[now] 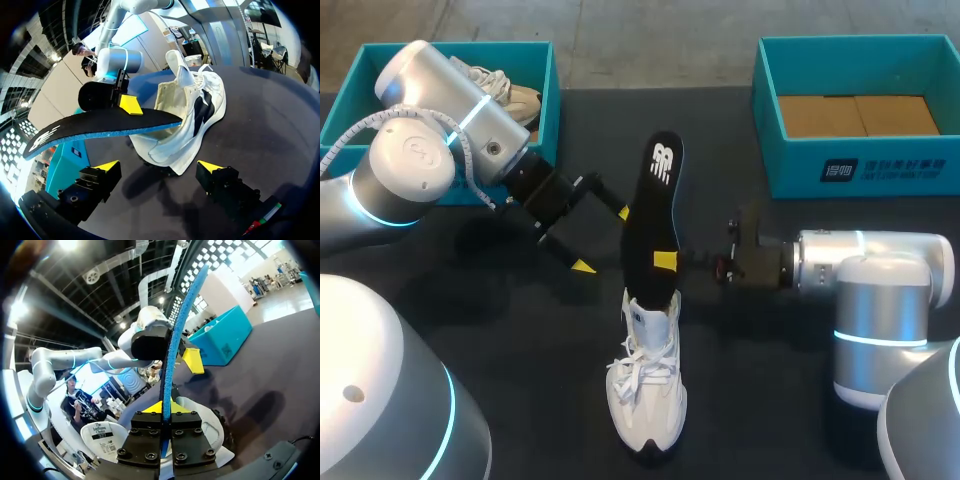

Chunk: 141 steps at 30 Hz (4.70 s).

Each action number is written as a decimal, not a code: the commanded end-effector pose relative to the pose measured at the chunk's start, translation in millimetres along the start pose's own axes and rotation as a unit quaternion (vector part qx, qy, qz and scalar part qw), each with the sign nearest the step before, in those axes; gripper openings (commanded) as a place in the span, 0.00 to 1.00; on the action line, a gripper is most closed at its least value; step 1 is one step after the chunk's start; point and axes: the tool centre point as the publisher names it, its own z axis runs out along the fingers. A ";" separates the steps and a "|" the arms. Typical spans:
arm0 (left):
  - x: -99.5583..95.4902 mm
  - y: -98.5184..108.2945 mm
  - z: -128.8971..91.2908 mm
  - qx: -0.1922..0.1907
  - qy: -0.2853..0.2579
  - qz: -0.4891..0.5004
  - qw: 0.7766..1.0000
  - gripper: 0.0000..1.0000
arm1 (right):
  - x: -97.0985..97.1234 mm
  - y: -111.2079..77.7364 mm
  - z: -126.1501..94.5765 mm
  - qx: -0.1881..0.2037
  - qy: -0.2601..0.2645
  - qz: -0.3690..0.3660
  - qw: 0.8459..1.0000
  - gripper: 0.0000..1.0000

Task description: Take the shoe out of the shoebox, open the shoe tongue, remove and reinsert the insole, then place the shoe into the shoebox

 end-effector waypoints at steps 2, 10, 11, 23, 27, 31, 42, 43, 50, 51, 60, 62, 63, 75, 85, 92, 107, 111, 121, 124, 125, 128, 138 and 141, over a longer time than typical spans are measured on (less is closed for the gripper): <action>-1.0 0.8 0.6 -0.001 0.002 0.000 1.000 1.00 | 0.6 -2.8 0.0 0.003 -0.003 0.003 1.000 0.00; -1.0 0.8 0.6 -0.001 0.002 0.000 1.000 1.00 | 1.2 -8.3 0.4 0.005 -0.003 0.006 1.000 0.00; -1.0 0.8 0.6 -0.001 0.002 0.000 1.000 1.00 | 1.2 -8.7 0.3 0.005 -0.004 0.006 1.000 0.00; -1.0 0.8 0.6 -0.001 0.002 0.000 1.000 1.00 | 0.5 -13.7 -0.2 0.014 -0.003 0.014 1.000 0.00; -1.0 0.8 0.6 -0.001 0.002 0.000 1.000 1.00 | 0.2 -16.7 -0.1 0.016 -0.002 0.016 1.000 0.00; -1.0 0.8 0.6 -0.001 0.002 0.000 1.000 1.00 | -0.5 -20.2 -0.4 0.018 -0.001 0.020 1.000 0.00; -1.0 0.8 0.6 -0.001 0.002 0.000 1.000 1.00 | -0.6 -28.4 -2.3 0.016 0.008 0.019 1.000 0.00; -1.0 0.8 0.6 -0.001 0.002 0.000 1.000 1.00 | -0.3 -28.6 -2.5 0.016 0.008 0.018 1.000 0.00; -1.0 0.8 0.6 -0.001 0.002 0.000 1.000 1.00 | 0.3 -30.0 -2.4 0.019 0.016 0.014 1.000 0.00; -1.0 0.8 0.6 -0.001 0.002 0.000 1.000 1.00 | 0.4 -30.5 -2.3 0.021 0.017 0.016 0.999 0.00; -1.0 0.8 0.6 -0.001 0.002 0.000 1.000 1.00 | 4.2 -35.4 -1.3 0.025 0.023 0.015 0.999 0.00; -1.0 0.8 0.6 -0.001 0.002 0.000 1.000 1.00 | 4.8 -37.7 -0.9 0.023 0.025 0.012 0.999 0.00; -1.0 0.8 0.6 -0.001 0.002 0.000 1.000 1.00 | 4.7 -38.9 -0.6 0.023 0.026 0.012 0.999 0.00; -1.0 0.8 0.6 -0.001 0.002 0.000 1.000 1.00 | 11.3 -50.5 1.0 0.033 0.026 0.017 0.999 0.00; -1.0 0.8 0.6 -0.001 0.002 0.000 1.000 1.00 | 12.6 -59.5 -0.1 0.048 0.032 0.027 0.998 0.00; -1.0 0.8 0.6 -0.001 0.002 0.000 1.000 1.00 | 12.2 -61.5 -0.1 0.060 0.039 0.031 0.997 0.00; -1.0 0.8 0.6 -0.001 0.002 0.000 1.000 1.00 | 14.9 -69.8 0.6 0.069 0.054 0.028 0.996 0.00; -1.0 0.8 0.6 -0.001 0.002 0.000 1.000 1.00 | 17.1 -71.0 0.4 0.073 0.055 0.025 0.995 0.00; -1.0 0.8 0.6 -0.001 0.002 0.000 1.000 1.00 | 18.3 -67.7 2.5 0.081 0.057 0.022 0.995 0.00; -1.0 0.8 0.6 -0.001 0.002 0.000 1.000 1.00 | 17.9 -66.5 2.9 0.080 0.057 0.023 0.995 0.00; -1.0 0.8 0.6 -0.001 0.002 0.000 1.000 1.00 | 17.7 -66.2 3.2 0.079 0.057 0.023 0.995 0.00; -1.0 0.8 0.6 -0.001 0.002 0.000 1.000 1.00 | 17.5 -65.0 3.5 0.078 0.058 0.024 0.995 0.00; -1.0 0.8 0.6 -0.001 0.002 0.000 1.000 1.00 | 18.2 -60.7 2.1 0.074 0.052 0.022 0.996 0.00; -1.0 0.8 0.6 -0.001 0.002 0.000 1.000 1.00 | 18.0 -59.8 1.4 0.072 0.050 0.022 0.996 0.00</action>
